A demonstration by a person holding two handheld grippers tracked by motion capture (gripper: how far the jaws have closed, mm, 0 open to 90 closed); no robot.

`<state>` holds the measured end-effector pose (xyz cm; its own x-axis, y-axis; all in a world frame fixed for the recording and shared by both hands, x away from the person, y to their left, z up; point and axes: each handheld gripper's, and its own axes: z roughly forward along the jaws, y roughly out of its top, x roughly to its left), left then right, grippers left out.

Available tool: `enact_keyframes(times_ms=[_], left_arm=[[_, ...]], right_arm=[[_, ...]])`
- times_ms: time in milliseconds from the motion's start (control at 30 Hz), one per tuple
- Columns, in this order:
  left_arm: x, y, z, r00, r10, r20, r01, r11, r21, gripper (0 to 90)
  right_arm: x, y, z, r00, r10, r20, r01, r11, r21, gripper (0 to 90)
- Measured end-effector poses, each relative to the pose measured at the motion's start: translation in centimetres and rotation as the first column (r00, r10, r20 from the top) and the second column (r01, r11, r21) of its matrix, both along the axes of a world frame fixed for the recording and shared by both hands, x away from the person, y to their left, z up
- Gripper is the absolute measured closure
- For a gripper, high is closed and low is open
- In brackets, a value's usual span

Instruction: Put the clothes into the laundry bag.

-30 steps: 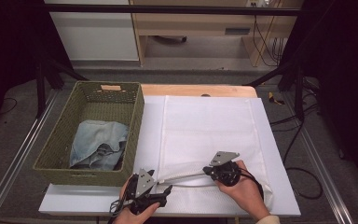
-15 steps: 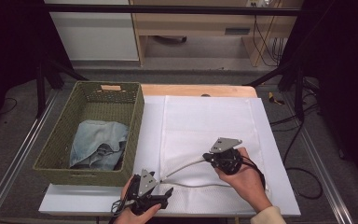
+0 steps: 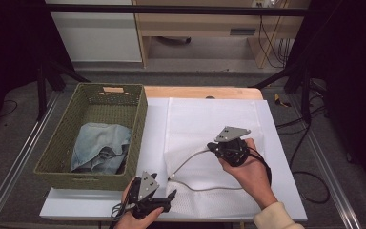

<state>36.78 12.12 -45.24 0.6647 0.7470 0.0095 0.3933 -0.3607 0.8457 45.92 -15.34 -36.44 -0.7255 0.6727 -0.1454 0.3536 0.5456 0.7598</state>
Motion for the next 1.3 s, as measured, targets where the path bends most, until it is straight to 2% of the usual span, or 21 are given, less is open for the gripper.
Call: enact_keyframes(times_ms=[267, 433, 600, 733, 800, 1033, 1100, 1200, 1300], left_arm=[[0.3, 0.5, 0.9, 0.9999, 0.01, 0.002, -0.01, 0.9994, -0.032, 14.7], [0.3, 0.4, 1.5, 1.0, -0.002, 0.007, 0.002, 0.9995, -0.033, 14.7], [0.3, 0.3, 1.9, 1.0, -0.003, -0.001, 0.003, 0.9996, -0.028, 14.6], [0.6, -0.1, 2.4, 0.9999, -0.013, -0.006, 0.013, 0.9997, -0.021, 14.2], [0.8, -0.4, 2.8, 0.9998, -0.017, -0.008, 0.017, 0.9998, -0.012, 14.0], [2.5, -1.0, 4.5, 0.9992, -0.009, -0.038, 0.01, 0.9996, 0.028, 10.1], [2.9, -1.1, 5.0, 0.9983, -0.003, -0.059, 0.004, 0.9997, 0.026, 8.3], [3.6, -1.0, 6.0, 0.9978, 0.007, -0.066, -0.005, 0.9996, 0.029, 8.3], [4.3, -0.8, 6.8, 0.9979, 0.021, -0.062, -0.017, 0.9983, 0.055, 8.3]], right_arm=[[0.9, 0.6, 1.0, 1.0, 0.005, -0.004, -0.005, 0.9986, 0.053, 90.0], [1.5, 0.7, 1.2, 0.9998, 0.017, -0.007, -0.017, 0.9987, 0.048, 90.0], [0.6, -0.3, -0.4, 0.9991, 0.035, -0.023, -0.034, 0.9985, 0.044, 90.0], [-0.3, -1.0, -1.6, 0.9988, 0.04, -0.029, -0.038, 0.9951, 0.092, 90.0], [-0.7, -1.1, -2.1, 0.9987, 0.046, -0.024, -0.043, 0.9949, 0.091, 90.0], [-1.8, -1.6, -4.0, 0.9971, 0.072, -0.022, -0.07, 0.9911, 0.114, 89.9], [-2.0, -1.9, -4.5, 0.9972, 0.073, -0.014, -0.071, 0.9885, 0.134, 89.9], [-2.2, -2.3, -5.4, 0.9978, 0.065, -0.012, -0.062, 0.9838, 0.168, 89.9], [-2.6, -2.6, -5.8, 0.9984, 0.056, -0.011, -0.053, 0.9859, 0.159, 89.9]])
